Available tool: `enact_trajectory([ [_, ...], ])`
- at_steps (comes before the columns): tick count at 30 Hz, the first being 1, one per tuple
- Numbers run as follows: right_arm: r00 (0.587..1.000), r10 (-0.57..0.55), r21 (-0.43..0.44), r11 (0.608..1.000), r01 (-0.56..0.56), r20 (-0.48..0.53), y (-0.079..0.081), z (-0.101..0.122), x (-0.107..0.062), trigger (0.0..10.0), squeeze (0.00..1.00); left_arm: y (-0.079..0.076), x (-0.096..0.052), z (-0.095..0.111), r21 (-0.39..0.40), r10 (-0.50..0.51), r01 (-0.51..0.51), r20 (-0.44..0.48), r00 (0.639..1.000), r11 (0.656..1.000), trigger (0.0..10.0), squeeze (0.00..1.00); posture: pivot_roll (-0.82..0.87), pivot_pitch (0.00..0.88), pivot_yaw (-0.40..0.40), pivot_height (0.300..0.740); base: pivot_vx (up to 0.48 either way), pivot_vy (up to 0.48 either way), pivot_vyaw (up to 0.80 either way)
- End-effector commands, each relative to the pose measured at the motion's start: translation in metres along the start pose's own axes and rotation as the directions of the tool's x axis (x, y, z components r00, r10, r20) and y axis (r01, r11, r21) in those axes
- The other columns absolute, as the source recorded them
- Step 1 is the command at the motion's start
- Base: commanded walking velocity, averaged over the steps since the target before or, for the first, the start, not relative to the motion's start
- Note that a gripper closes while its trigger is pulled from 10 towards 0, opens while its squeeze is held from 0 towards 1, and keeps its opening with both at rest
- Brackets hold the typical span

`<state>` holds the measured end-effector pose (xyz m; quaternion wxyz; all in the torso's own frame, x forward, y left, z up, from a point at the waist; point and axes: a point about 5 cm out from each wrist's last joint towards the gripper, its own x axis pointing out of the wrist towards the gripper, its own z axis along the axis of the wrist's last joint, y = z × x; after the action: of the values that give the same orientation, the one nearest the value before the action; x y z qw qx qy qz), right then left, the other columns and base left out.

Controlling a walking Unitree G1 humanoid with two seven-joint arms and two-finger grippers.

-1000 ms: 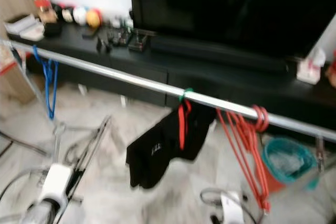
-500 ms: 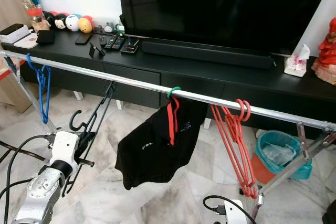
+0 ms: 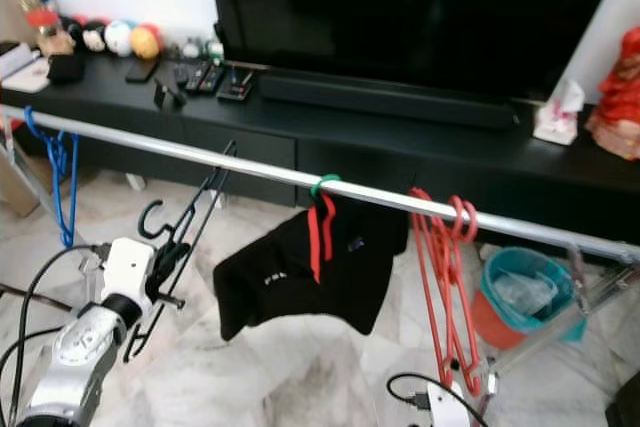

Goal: Hang hanger

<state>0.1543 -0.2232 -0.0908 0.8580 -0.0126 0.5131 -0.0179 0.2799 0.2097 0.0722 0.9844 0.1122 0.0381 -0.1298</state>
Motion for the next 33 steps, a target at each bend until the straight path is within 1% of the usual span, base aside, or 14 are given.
enact_trajectory([
  [1,1.0,-0.005,0.002,1.0,0.005,-0.009,-0.002,-0.002,-0.001,10.0,0.0,-0.001,-0.001,-0.002,0.01,-0.015,0.015,-0.017,1.0,1.0,10.0,0.0,0.08,0.0,-0.026,0.74,0.266,0.0,0.0],
  [6,1.0,-0.006,0.002,1.0,0.006,-0.009,-0.003,-0.002,-0.001,10.0,0.0,-0.001,-0.002,-0.003,0.007,-0.006,0.006,-0.021,1.0,1.0,10.0,0.0,0.08,0.0,-0.027,0.74,0.268,0.0,0.0],
  [9,1.0,-0.005,0.0,1.0,0.005,-0.009,-0.003,-0.002,-0.001,10.0,0.0,0.0,0.0,0.001,0.007,-0.008,0.008,-0.008,1.0,1.0,10.0,0.0,0.08,0.0,-0.028,0.74,0.27,0.0,0.0],
  [15,1.0,-0.007,0.002,1.0,0.007,-0.008,-0.004,-0.002,-0.001,10.0,0.0,-0.003,0.003,0.007,0.012,-0.05,0.05,0.011,0.999,0.999,10.0,0.0,0.08,0.0,-0.029,0.74,0.267,0.0,0.0],
  [18,1.0,-0.006,0.0,1.0,0.006,-0.008,-0.004,-0.002,-0.001,10.0,0.0,-0.007,0.004,0.011,0.015,-0.116,0.116,0.014,0.993,0.993,10.0,0.0,0.08,0.0,-0.03,0.74,0.174,0.0,0.0],
  [20,1.0,-0.002,-0.004,1.0,0.002,-0.01,-0.004,-0.002,-0.001,10.0,0.0,-0.014,0.006,0.016,0.038,-0.221,0.221,0.002,0.975,0.975,10.0,0.0,0.08,0.0,-0.03,0.74,0.0,0.0,0.0],
  [21,1.0,-0.002,-0.004,1.0,0.002,-0.01,-0.004,-0.002,-0.001,10.0,0.0,-0.014,0.006,0.016,0.038,-0.221,0.221,0.002,0.975,0.975,10.0,0.0,0.08,0.0,-0.03,0.74,0.0,0.0,0.0],
  [23,1.0,0.0,-0.004,1.0,0.0,-0.009,-0.003,-0.002,-0.001,10.0,0.0,-0.019,0.009,0.02,0.042,-0.284,0.284,-0.01,0.959,0.958,10.0,0.0,0.08,0.0,-0.027,0.74,0.0,0.0,0.0],
  [24,1.0,0.0,-0.004,1.0,0.0,-0.009,-0.003,-0.002,-0.001,10.0,0.0,-0.019,0.009,0.02,0.042,-0.284,0.284,-0.01,0.959,0.958,10.0,0.0,0.08,0.0,-0.027,0.74,0.0,0.0,0.0],
  [26,1.0,0.001,-0.002,1.0,-0.001,-0.009,-0.003,-0.001,-0.001,10.0,0.0,-0.024,0.012,0.023,0.043,-0.336,0.337,-0.019,0.942,0.941,10.0,0.0,0.07,0.0,-0.025,0.74,0.0,0.0,0.0],
  [30,1.0,0.003,0.0,1.0,-0.003,-0.008,-0.002,-0.001,0.0,10.0,0.0,-0.031,0.017,0.025,0.053,-0.401,0.402,-0.031,0.916,0.914,10.0,0.0,0.07,0.0,-0.02,0.74,0.0,0.0,0.0],
  [31,1.0,0.004,0.002,1.0,-0.004,-0.008,-0.002,-0.001,0.0,10.0,0.0,-0.033,0.023,0.028,0.064,-0.419,0.42,-0.032,0.908,0.905,10.0,0.0,0.07,0.0,-0.017,0.74,0.0,0.0,0.0],
  [33,1.0,0.004,0.002,1.0,-0.004,-0.008,-0.001,-0.001,0.0,10.0,0.0,-0.034,0.024,0.03,0.068,-0.424,0.425,-0.033,0.905,0.903,10.0,0.0,0.07,0.0,-0.017,0.74,0.0,0.0,0.0],
])
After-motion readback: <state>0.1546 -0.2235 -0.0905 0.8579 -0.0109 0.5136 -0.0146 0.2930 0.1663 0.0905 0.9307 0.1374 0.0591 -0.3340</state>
